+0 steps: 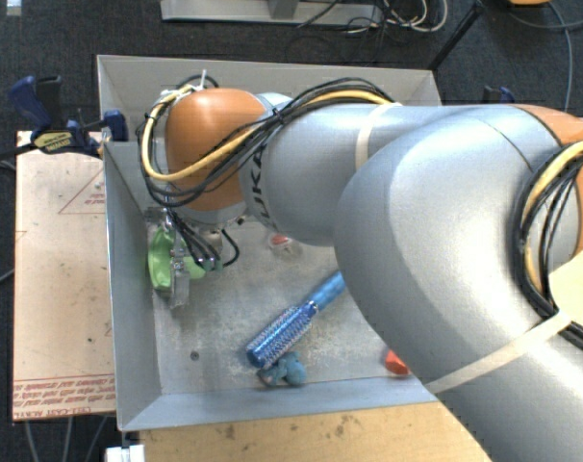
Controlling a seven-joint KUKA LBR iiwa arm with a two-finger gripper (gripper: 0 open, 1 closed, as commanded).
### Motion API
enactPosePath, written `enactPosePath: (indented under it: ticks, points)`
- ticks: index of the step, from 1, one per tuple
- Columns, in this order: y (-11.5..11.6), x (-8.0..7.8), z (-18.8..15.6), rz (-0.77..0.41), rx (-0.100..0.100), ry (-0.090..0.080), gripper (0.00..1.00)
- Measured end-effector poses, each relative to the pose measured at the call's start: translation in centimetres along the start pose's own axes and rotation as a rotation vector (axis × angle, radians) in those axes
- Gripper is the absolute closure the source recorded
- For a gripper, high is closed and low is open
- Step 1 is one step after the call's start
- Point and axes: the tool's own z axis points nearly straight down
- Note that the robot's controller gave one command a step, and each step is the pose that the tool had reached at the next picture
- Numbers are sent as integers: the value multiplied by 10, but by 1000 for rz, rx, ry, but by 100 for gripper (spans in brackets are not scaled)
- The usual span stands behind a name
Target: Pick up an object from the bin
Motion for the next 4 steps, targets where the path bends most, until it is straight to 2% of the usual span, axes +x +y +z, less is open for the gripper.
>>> enactPosePath:
  ticks: [1,2,3,4]
  points:
    - [0,-1,-1,2,-2,-2,0]
    - [0,-3,-4,3,-3,-8,100]
    - [1,-6,-99,3,-3,-11,100]
    - [2,-7,-111,3,-1,-4,100]
